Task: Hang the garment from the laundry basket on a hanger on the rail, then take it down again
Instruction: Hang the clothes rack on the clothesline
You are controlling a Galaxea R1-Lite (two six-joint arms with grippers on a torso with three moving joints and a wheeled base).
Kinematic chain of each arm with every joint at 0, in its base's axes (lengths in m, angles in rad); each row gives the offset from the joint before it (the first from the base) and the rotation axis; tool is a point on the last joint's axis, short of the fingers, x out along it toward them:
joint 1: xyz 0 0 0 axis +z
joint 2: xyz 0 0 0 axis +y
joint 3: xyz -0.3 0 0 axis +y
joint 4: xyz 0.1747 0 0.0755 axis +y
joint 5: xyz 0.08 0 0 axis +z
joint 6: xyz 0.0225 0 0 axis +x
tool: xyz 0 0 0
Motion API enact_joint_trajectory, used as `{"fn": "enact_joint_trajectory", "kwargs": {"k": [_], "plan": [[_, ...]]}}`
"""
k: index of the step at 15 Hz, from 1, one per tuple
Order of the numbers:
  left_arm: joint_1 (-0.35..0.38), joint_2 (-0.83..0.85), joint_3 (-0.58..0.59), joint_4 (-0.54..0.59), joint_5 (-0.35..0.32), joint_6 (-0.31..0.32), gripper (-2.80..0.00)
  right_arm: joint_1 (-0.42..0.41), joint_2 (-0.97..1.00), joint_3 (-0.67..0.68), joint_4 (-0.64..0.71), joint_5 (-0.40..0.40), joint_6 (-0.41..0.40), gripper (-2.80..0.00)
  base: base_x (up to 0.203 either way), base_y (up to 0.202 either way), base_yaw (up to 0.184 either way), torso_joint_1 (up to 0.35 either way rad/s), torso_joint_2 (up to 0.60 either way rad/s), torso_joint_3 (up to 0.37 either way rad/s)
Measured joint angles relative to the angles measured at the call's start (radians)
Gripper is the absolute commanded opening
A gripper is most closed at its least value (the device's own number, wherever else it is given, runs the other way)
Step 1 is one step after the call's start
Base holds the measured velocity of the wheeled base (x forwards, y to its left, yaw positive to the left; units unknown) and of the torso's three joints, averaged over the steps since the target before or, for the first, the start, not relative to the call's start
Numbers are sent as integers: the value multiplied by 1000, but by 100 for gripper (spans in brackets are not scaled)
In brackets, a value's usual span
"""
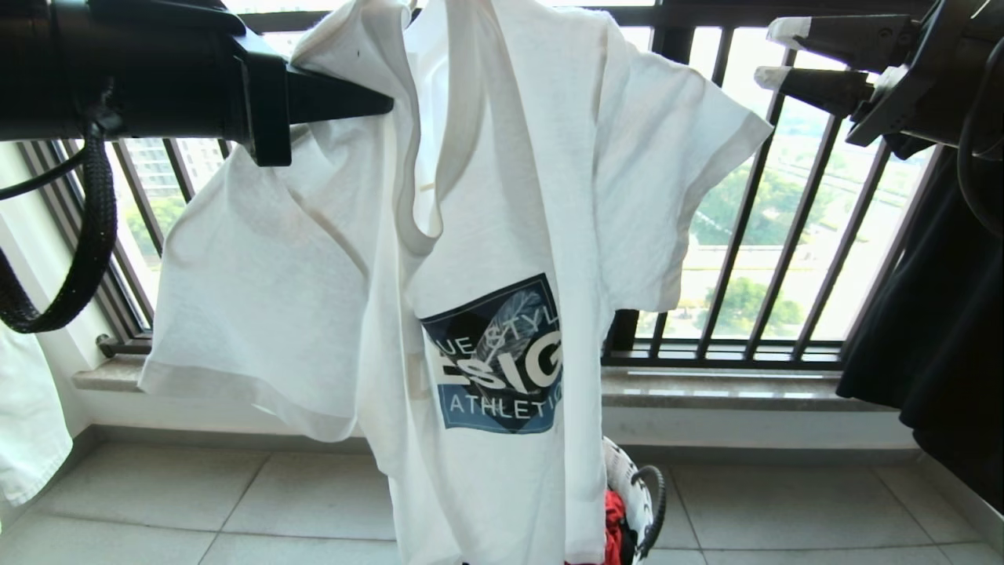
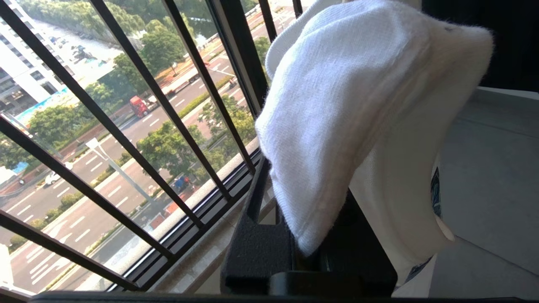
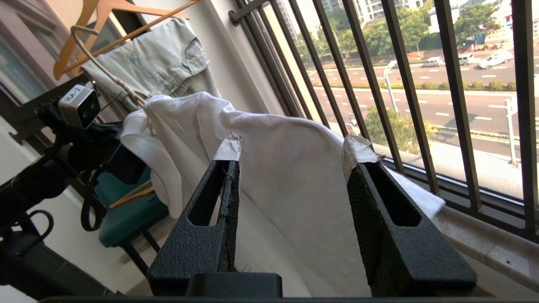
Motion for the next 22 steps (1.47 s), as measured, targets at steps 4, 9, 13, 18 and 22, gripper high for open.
{"fn": "enact_joint_trajectory", "kwargs": {"k": [4, 9, 13, 18, 22], "plan": [[53, -82, 63, 0, 19, -35, -280, -20, -18, 111, -5, -56, -29, -280, 0, 0, 0, 0, 0, 0], [74, -170, 117, -1, 170, -170, -280, -20, -13, 154, 23, -67, -152, -280, 0, 0, 0, 0, 0, 0], [106, -240, 176, -2, 182, -226, -280, -10, 9, 157, 82, -233, -334, -280, 0, 0, 0, 0, 0, 0], [119, -323, 233, -5, 245, -281, -280, 85, 6, 158, 162, -394, -483, -280, 0, 0, 0, 0, 0, 0], [133, -384, 301, -4, 296, -341, -280, 132, -32, 150, 266, -533, -575, -280, 0, 0, 0, 0, 0, 0]]}}
